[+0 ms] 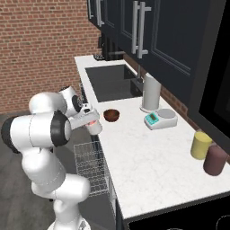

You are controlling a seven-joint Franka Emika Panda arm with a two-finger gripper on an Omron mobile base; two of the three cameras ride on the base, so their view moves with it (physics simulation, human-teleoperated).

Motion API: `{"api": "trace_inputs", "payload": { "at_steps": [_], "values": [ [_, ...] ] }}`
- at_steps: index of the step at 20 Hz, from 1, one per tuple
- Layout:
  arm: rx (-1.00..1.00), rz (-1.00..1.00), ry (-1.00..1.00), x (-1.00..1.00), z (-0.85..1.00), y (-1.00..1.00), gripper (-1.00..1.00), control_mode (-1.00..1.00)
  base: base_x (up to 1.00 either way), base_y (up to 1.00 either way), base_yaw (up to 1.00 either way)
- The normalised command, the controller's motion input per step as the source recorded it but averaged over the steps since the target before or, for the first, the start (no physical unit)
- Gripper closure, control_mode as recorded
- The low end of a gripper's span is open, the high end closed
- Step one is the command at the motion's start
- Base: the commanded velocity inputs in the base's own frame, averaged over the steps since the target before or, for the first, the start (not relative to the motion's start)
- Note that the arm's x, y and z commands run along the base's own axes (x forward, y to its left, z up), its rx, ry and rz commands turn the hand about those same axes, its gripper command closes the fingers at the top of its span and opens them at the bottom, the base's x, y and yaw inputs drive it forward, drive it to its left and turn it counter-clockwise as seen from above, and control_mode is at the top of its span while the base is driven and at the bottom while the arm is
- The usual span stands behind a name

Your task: Pick up the cup and bowl from the counter, place them in the dishwasher, and close the dishwasher door.

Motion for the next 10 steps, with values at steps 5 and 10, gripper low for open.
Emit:
{"api": "trace_inputs", "payload": {
  "at_steps": [5,10],
  "values": [
    [0.06,0.0,0.09,-1.0,-0.27,1.0,1.0,-1.0,0.0,0.0,0.0],
    [0.0,0.0,0.16,-0.37,-0.88,0.78,1.0,-1.0,0.0,0.0,0.0]
  ]
}}
